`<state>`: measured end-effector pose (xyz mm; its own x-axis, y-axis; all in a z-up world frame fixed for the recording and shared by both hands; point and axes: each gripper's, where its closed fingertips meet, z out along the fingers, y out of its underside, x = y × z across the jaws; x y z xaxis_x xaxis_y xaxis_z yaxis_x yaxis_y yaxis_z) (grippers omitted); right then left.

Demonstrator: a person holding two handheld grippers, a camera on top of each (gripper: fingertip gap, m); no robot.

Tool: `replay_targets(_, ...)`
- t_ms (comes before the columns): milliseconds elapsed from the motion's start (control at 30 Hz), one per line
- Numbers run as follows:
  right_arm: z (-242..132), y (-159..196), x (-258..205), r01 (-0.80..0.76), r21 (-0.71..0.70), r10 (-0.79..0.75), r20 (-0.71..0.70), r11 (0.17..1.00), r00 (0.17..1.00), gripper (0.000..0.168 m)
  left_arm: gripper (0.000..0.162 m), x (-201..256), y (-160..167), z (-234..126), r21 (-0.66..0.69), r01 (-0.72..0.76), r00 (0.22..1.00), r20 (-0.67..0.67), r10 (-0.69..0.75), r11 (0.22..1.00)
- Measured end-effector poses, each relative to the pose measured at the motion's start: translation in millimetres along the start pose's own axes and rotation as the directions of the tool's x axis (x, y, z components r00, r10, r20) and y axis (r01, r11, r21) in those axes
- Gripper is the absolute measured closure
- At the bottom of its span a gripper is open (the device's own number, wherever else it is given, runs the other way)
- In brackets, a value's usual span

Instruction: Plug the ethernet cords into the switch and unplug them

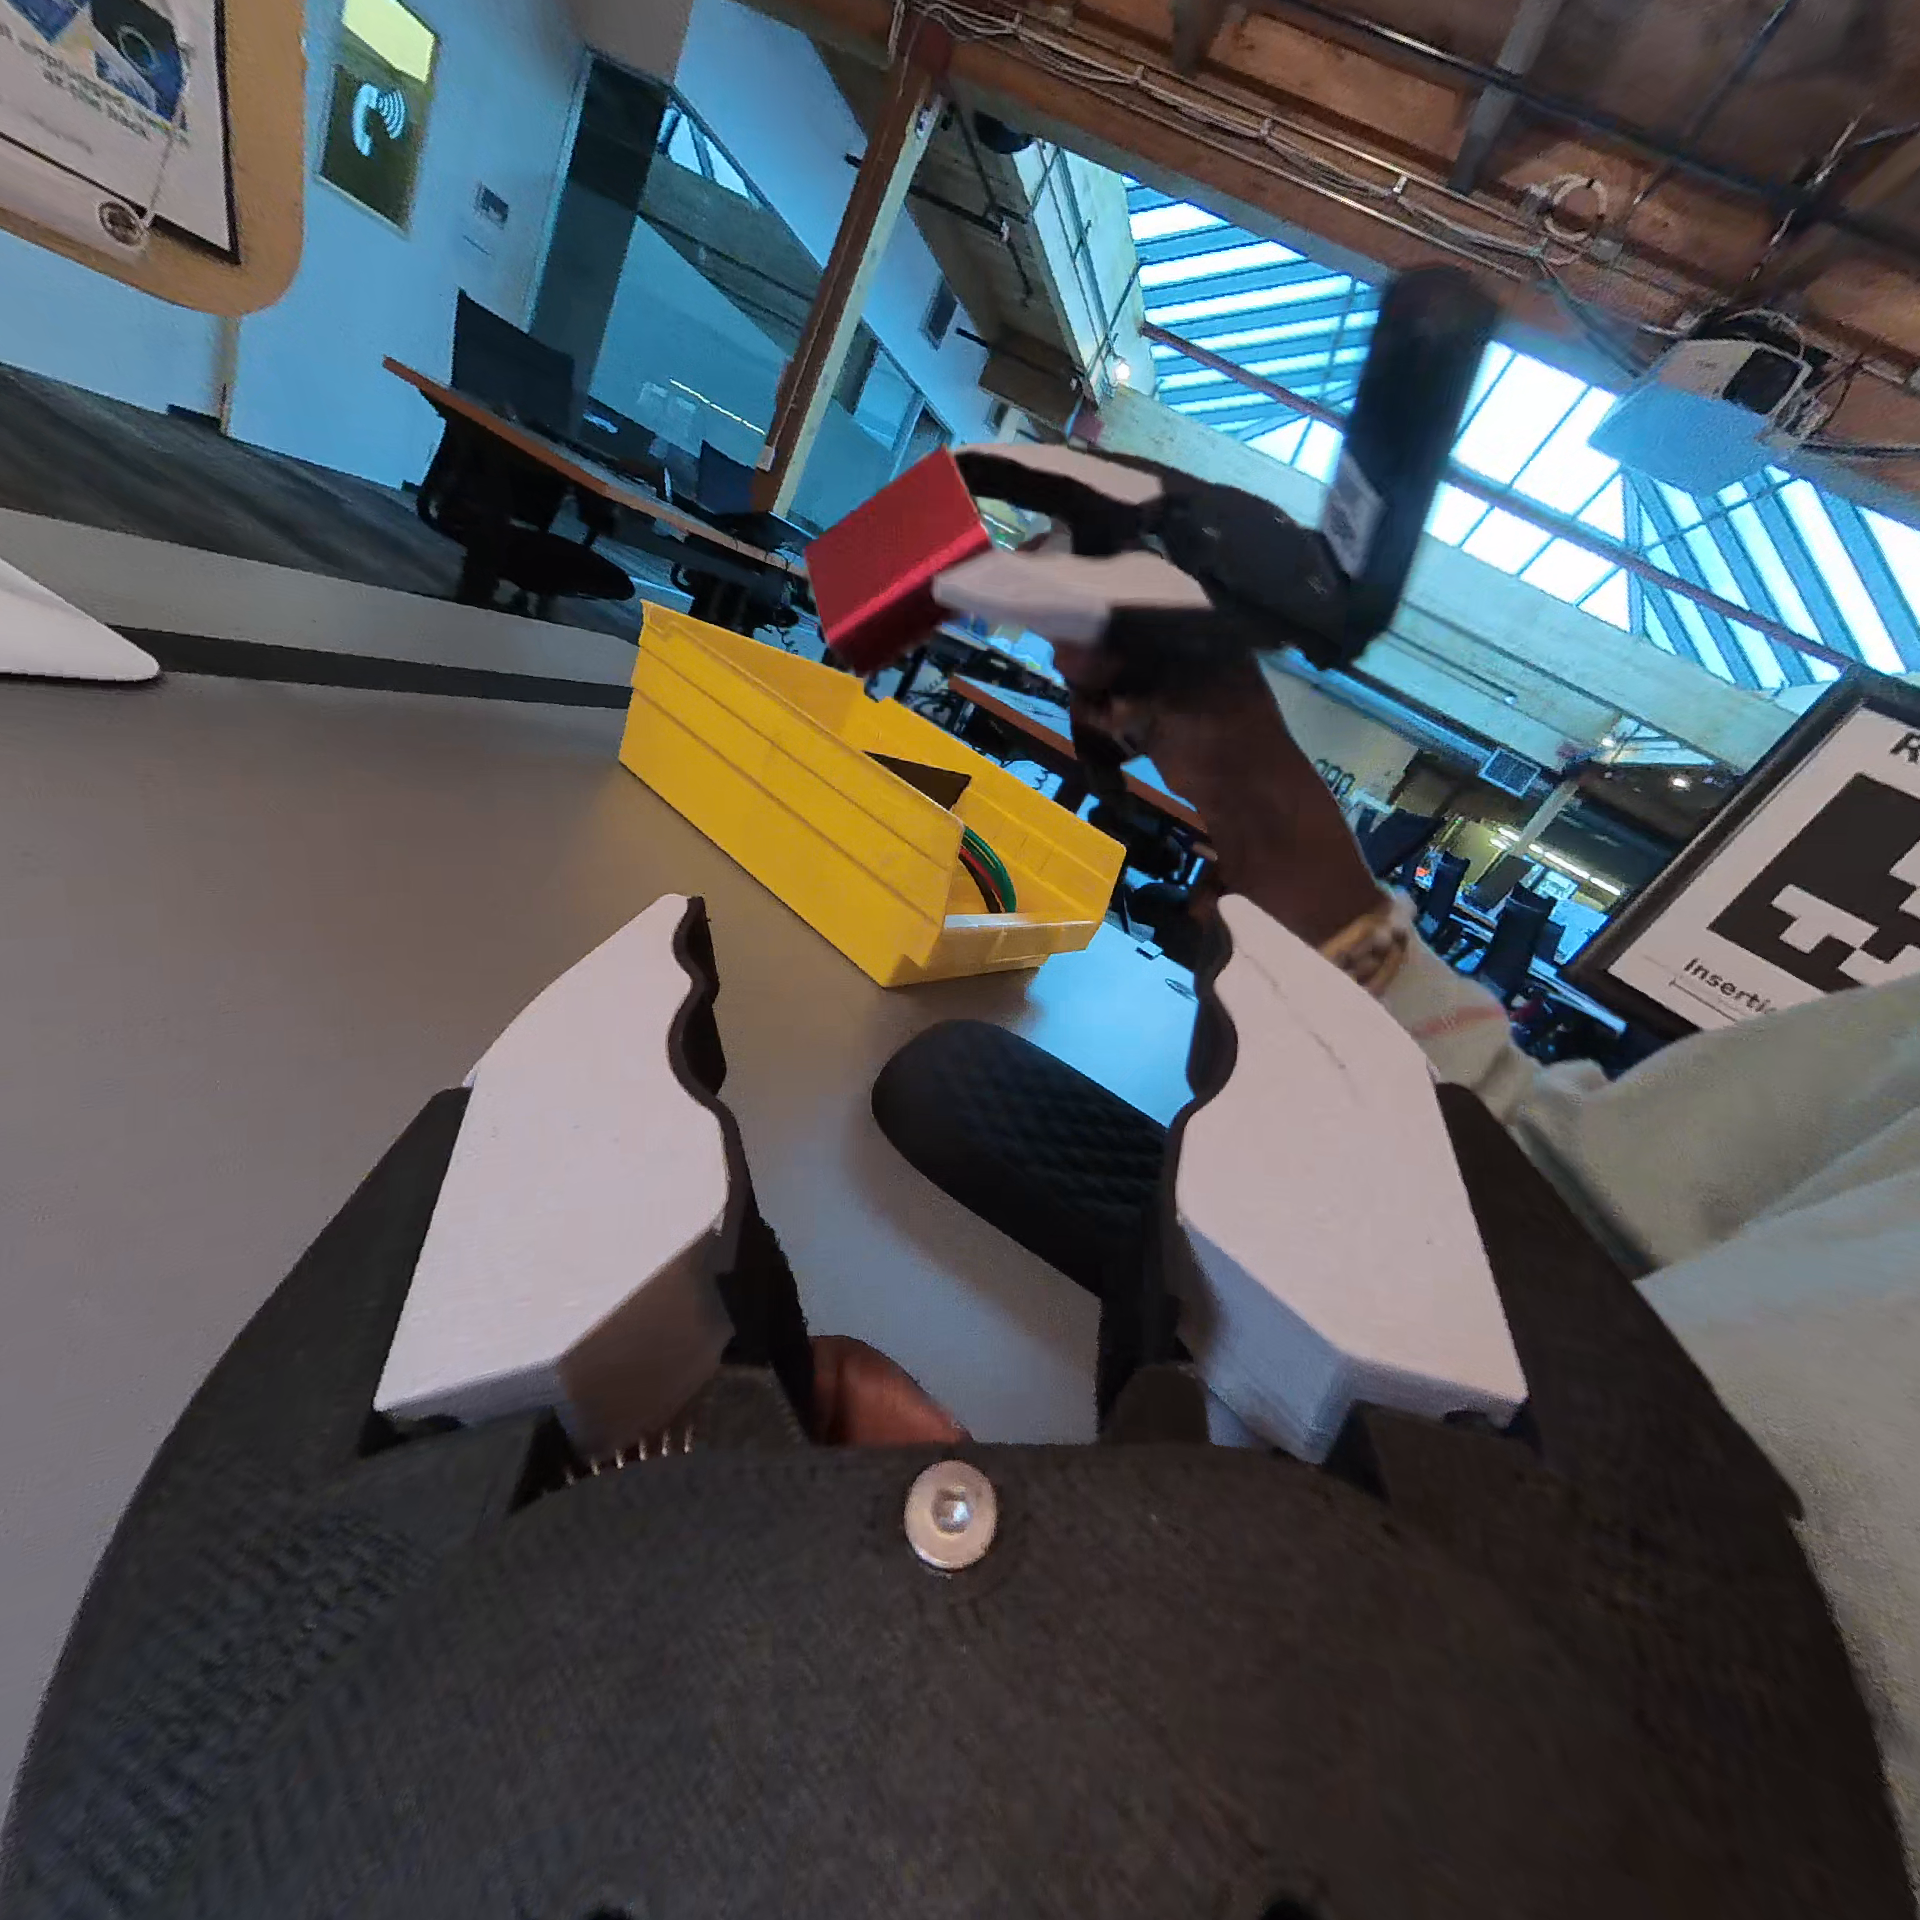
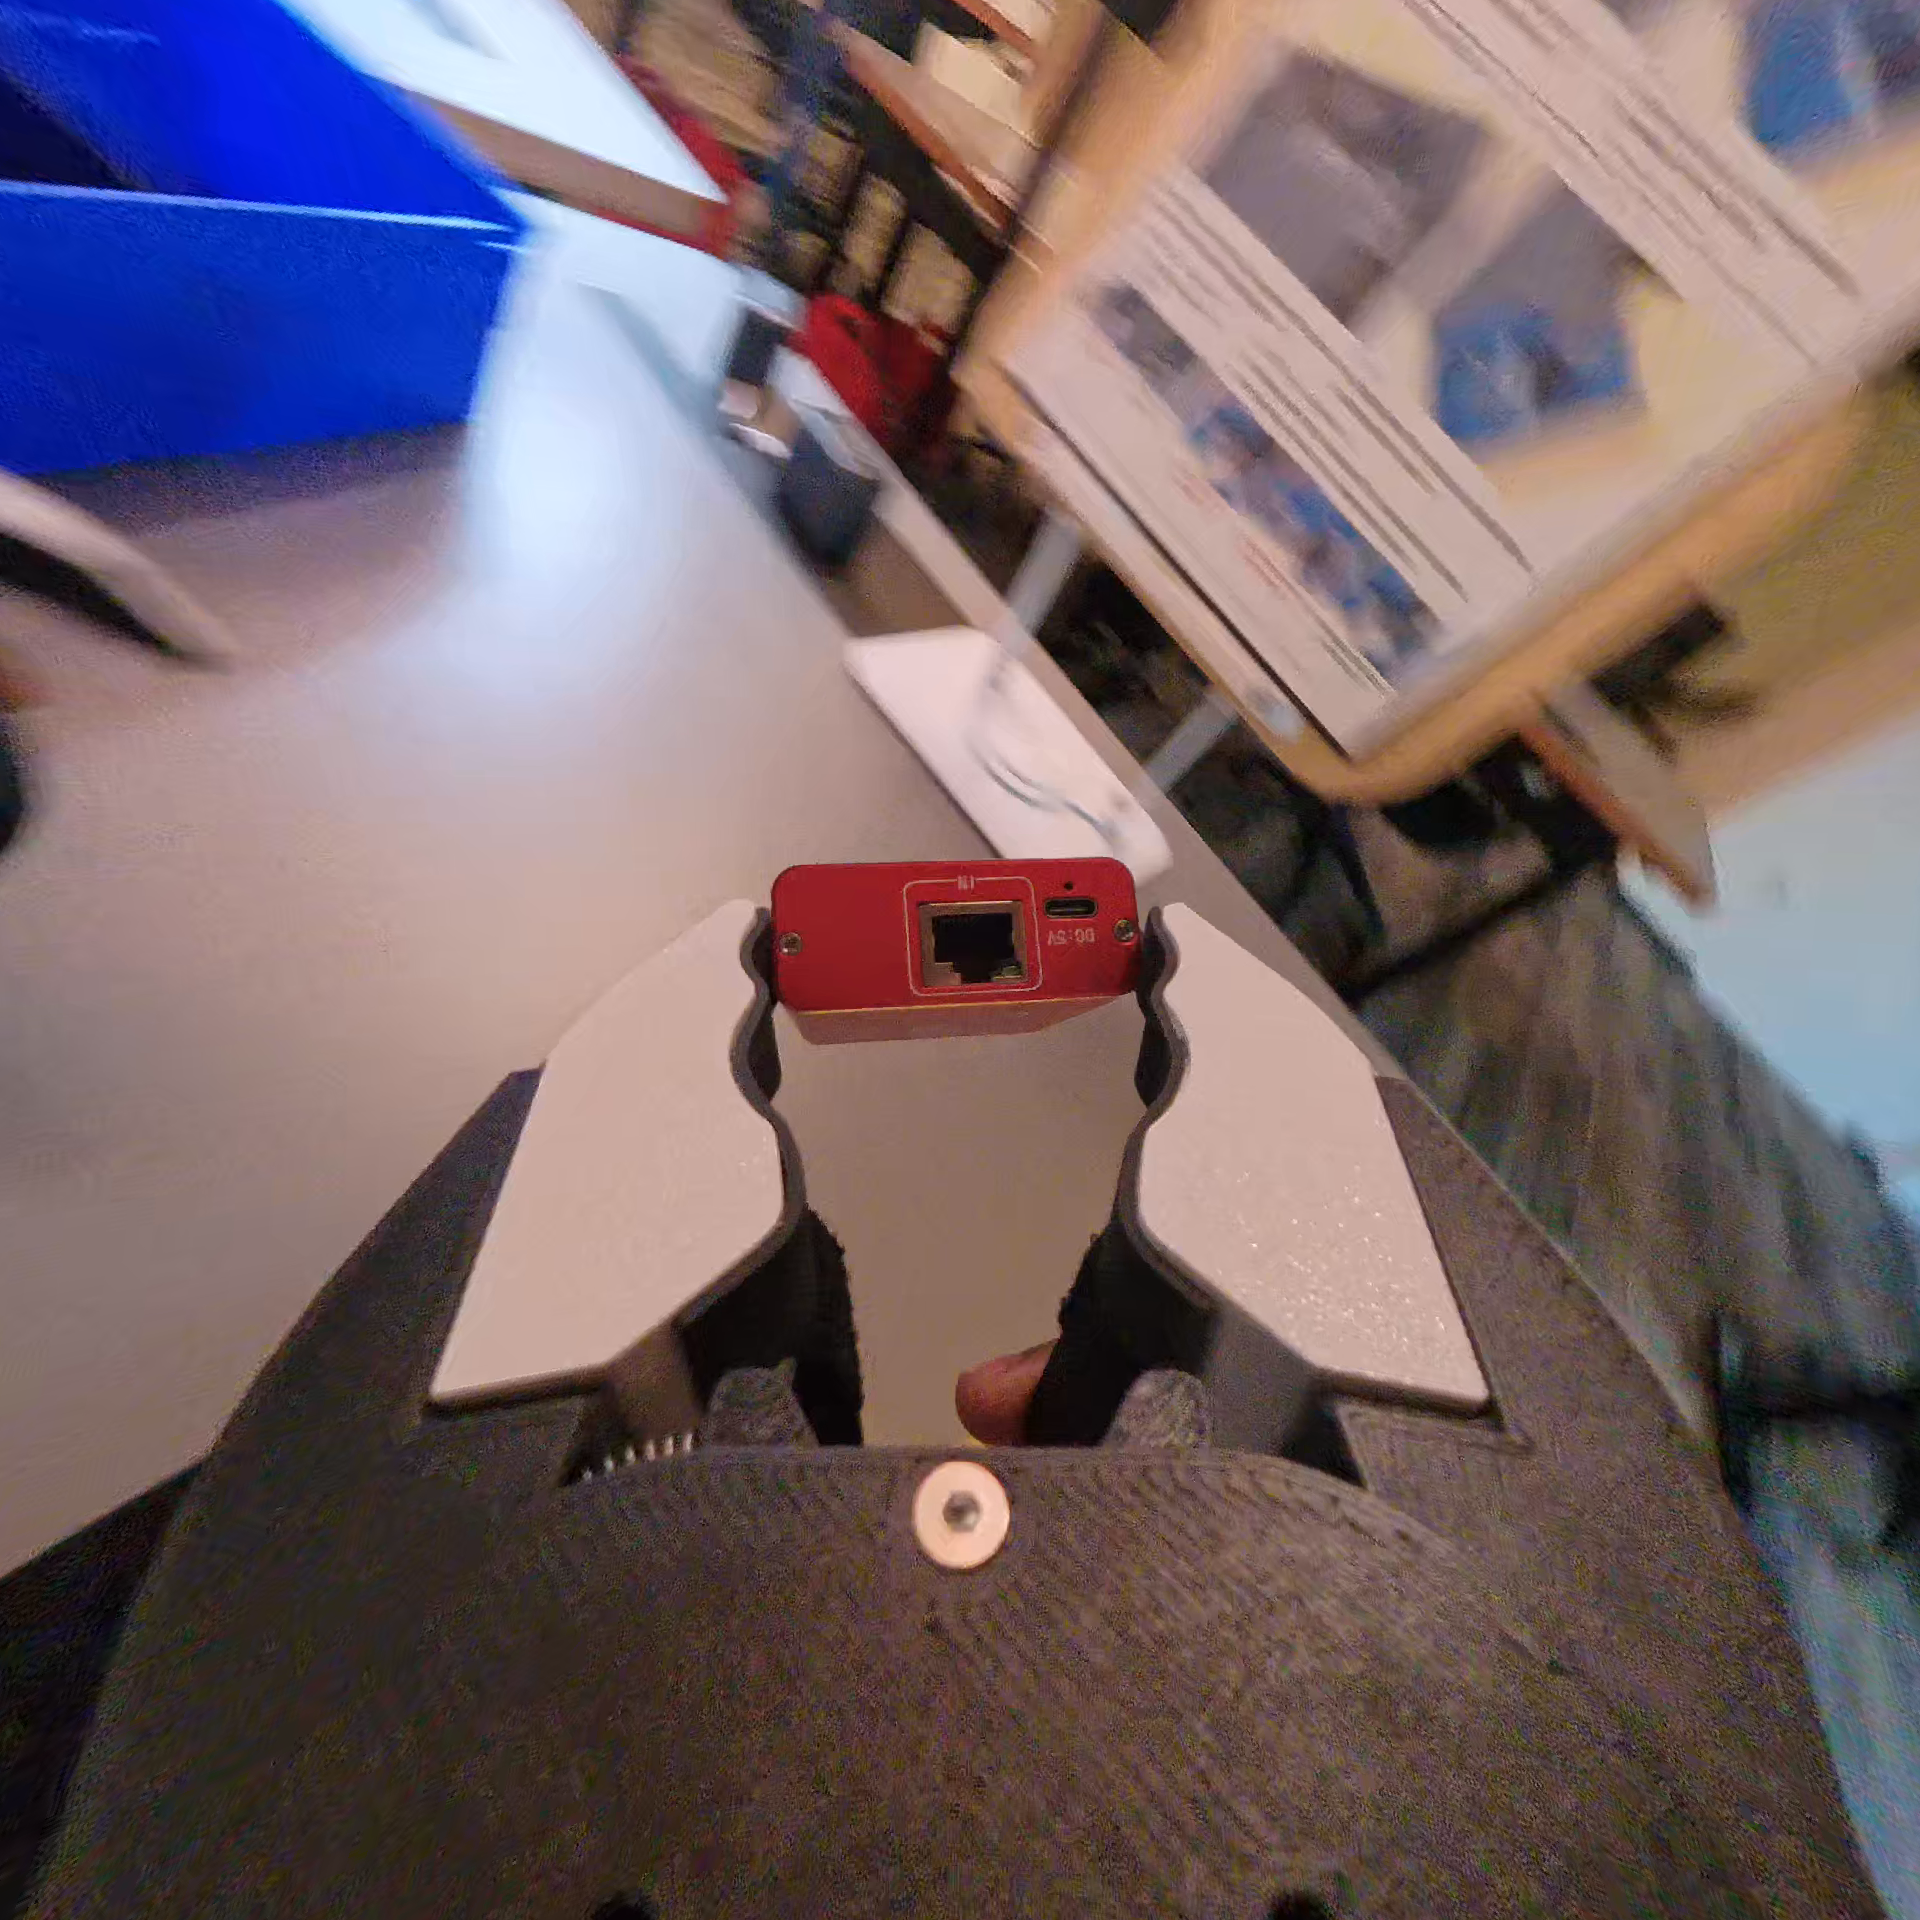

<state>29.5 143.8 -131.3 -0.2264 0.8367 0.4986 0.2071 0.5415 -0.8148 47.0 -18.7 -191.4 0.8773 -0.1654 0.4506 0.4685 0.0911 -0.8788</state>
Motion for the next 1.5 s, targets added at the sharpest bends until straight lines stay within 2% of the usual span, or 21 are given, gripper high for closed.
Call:
replay_targets(100, -10.2, 58.7, 102.8, -0.311, -0.092, 0.29, -0.188, 0.946, 0.938, 0.1, 0.076, -0.4, -1.1, -0.5, 0.007, -0.018, 1.0, 0.013, 0.018, 1.0)
replay_targets(200, -11.4, 129.6, 168.4, -0.513, -0.168, 0.438, -0.344, 0.842, 0.831, 0.1, 0.078, -3.0, 0.0, -0.6, -0.001, -0.034, 0.999, 0.03, 0.034, 0.999)
replay_targets(333, 2.6, 215.0, 195.5, -0.677, -0.272, 0.525, -0.462, 0.683, 0.715, 0.1, 0.078, -5.5, 7.2, 1.2, -0.042, -0.053, 0.997, 0.045, 0.055, 0.998)
replay_targets(467, 15.6, 261.0, 189.1, -0.705, -0.421, 0.507, -0.494, 0.571, 0.706, 0.1, 0.079, -7.4, 9.2, 1.8, -0.054, -0.05, 0.997, 0.05, 0.052, 0.997)
replay_targets(633, 16.8, 283.7, 182.3, -0.702, -0.521, 0.478, -0.515, 0.485, 0.712, 0.1, 0.079, -8.6, 8.3, 1.1, -0.05, -0.06, 0.996, 0.059, 0.063, 0.997)
replay_targets(767, 12.5, 287.5, 180.6, -0.66, -0.579, 0.423, -0.508, 0.478, 0.751, 0.1, 0.079, -8.2, 9.3, 1.8, -0.057, -0.066, 0.996, 0.059, 0.069, 0.996)
replay_targets(967, 3.4, 295.6, 175.4, -0.657, -0.61, 0.415, -0.51, 0.443, 0.754, 0.1, 0.079, -8.2, 10.3, 2.3, -0.063, -0.081, 0.994, 0.064, 0.085, 0.995)
replay_targets(1100, 1.3, 290.6, 175.5, -0.674, -0.566, 0.45, -0.502, 0.475, 0.739, 0.103, 0.079, -7.9, 11.2, 2.8, -0.068, -0.084, 0.994, 0.063, 0.089, 0.994)
replay_targets(1367, -13.9, 278.3, 178.8, -0.694, -0.498, 0.47, -0.511, 0.52, 0.72, 0.095, 0.079, -7.7, 12.4, 3.6, -0.076, -0.109, 0.991, 0.07, 0.114, 0.991)
replay_targets(1500, -20.2, 261.7, 180.9, -0.692, -0.431, 0.479, -0.507, 0.579, 0.716, 0.09, 0.079, -8.1, 11.4, 3.4, -0.071, -0.118, 0.989, 0.077, 0.124, 0.99)
